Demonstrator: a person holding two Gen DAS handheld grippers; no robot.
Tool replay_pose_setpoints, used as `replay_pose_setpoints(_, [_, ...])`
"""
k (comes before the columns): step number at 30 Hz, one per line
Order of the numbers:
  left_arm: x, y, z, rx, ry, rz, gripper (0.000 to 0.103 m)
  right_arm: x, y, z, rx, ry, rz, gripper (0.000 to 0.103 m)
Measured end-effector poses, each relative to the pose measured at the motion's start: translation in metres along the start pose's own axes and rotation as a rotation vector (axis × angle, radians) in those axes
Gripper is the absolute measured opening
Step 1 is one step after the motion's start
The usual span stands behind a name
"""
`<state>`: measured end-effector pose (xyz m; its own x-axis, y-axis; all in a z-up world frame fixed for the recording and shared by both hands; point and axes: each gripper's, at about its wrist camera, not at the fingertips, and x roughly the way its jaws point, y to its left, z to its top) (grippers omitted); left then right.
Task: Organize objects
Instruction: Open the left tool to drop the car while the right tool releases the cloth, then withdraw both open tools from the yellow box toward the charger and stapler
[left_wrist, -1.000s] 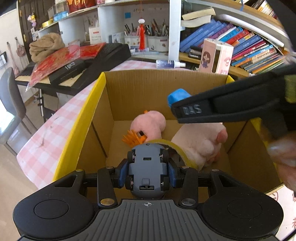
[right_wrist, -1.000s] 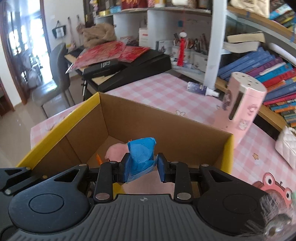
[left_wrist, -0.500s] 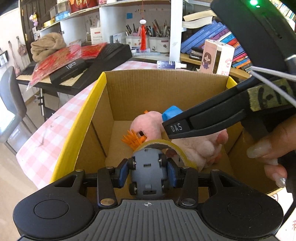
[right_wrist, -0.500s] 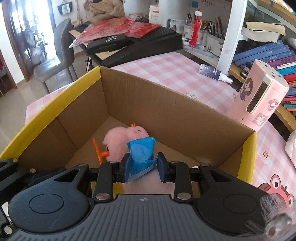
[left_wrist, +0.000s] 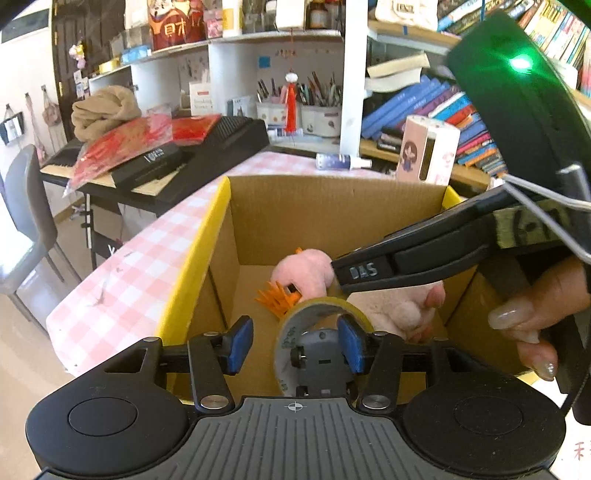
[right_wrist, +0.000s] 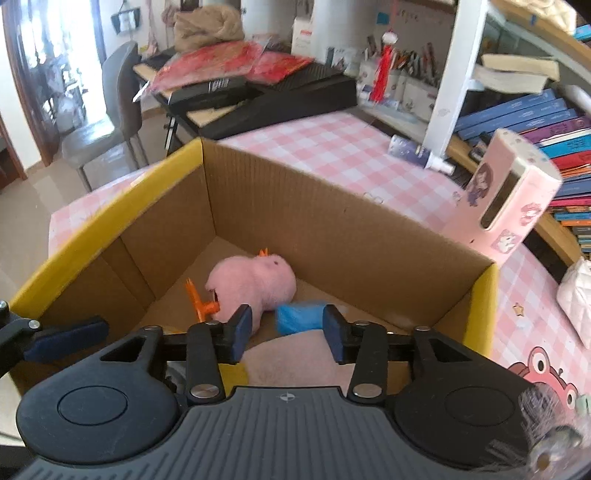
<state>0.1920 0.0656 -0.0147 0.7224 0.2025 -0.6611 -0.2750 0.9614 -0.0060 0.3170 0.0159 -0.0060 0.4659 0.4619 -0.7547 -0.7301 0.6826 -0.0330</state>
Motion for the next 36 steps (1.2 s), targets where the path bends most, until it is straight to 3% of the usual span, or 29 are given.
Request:
replay_pose_setpoints(3, [-0.013, 0.004, 0.000, 0.000, -0.032, -0.006, 0.053, -0.020, 0.004, -0.002, 0.004, -0.056, -0.021, 0.042])
replay_pose_setpoints(6, [-0.026, 0.008, -0.001, 0.003, -0.069, -0.002, 0.062, -0.044, 0.008, -0.007, 0.008, -0.120, -0.047, 0.046])
replay_pose_setpoints(12, [-0.052, 0.017, -0.007, 0.015, -0.117, -0.011, 0.066, -0.088, 0.018, -0.022, 0.021, -0.231, -0.124, 0.053])
replay_pose_setpoints(20, [-0.086, 0.034, -0.025, 0.003, -0.155, -0.003, 0.077, -0.140, 0.028, -0.060, 0.153, -0.340, -0.237, 0.063])
replay_pose_setpoints(25, [-0.102, 0.049, -0.046, -0.015, -0.134, 0.005, 0.080, -0.157, 0.041, -0.092, 0.232, -0.334, -0.291, 0.067])
replay_pose_setpoints(36, [-0.129, 0.063, -0.092, -0.011, -0.073, 0.001, 0.085, -0.166, 0.093, -0.153, 0.238, -0.236, -0.334, 0.075])
